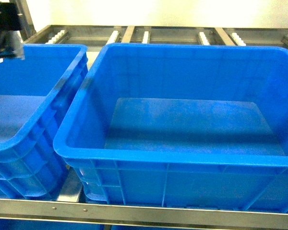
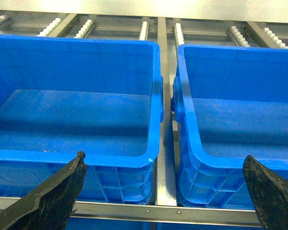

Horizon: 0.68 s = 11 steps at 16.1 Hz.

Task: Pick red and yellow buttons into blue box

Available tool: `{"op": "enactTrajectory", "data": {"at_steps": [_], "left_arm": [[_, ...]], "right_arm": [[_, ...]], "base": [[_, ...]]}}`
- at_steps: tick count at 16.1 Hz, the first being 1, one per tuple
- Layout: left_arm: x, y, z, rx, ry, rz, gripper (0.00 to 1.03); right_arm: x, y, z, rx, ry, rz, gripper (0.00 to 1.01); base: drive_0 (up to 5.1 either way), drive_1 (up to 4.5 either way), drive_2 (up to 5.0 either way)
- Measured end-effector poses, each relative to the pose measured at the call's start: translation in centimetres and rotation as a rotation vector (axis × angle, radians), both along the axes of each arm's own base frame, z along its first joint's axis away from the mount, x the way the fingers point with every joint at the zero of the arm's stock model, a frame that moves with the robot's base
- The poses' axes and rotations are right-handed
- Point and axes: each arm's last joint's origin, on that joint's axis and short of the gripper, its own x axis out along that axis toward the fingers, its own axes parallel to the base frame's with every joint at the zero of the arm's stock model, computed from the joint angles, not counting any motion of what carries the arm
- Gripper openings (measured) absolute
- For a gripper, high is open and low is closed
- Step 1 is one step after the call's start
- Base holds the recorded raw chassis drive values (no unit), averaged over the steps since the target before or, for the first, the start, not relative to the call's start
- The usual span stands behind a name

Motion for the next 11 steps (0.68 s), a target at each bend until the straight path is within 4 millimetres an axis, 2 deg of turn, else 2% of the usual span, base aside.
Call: {"op": "enactTrajectory", "data": {"at_steps": [2, 4, 7, 8, 9, 10, 11], "left_arm": [[3.3, -2.3, 0.6, 0.029, 0.040, -0.145, 0.31], [6.2, -5.6, 0.4, 0.077, 0.116, -0.300, 0.31], [9.1, -9.9, -0.5, 0.130, 0.212, -0.441, 0.31], [9.9, -10.3, -0.8, 0.143, 0.232, -0.428, 0.31], [10.6, -9.9, -1.7, 0.138, 0.281, -0.398, 0.33], [10.3, -9.1, -2.7, 0.129, 0.296, -0.358, 0.70], [9.8, -9.4, -3.2, 0.131, 0.288, -0.344, 0.99]], "right_arm": [[0.0, 0.0, 0.0, 0.000, 0.000, 0.000, 0.98], [0.0, 0.0, 0.0, 0.000, 0.000, 0.000, 0.98], [0.0, 0.0, 0.0, 0.000, 0.000, 0.000, 0.98], [0.0, 0.0, 0.0, 0.000, 0.000, 0.000, 0.98], [0.0, 0.0, 0.0, 0.000, 0.000, 0.000, 0.98], [0.0, 0.0, 0.0, 0.000, 0.000, 0.000, 0.98], [0.0, 0.0, 0.0, 0.000, 0.000, 0.000, 0.98]], "base": [[0.0, 0.00, 0.0], [0.0, 0.00, 0.0], [0.0, 0.00, 0.0], [0.0, 0.00, 0.0], [0.0, 0.00, 0.0], [0.0, 0.00, 0.0], [0.0, 0.00, 0.0]]}}
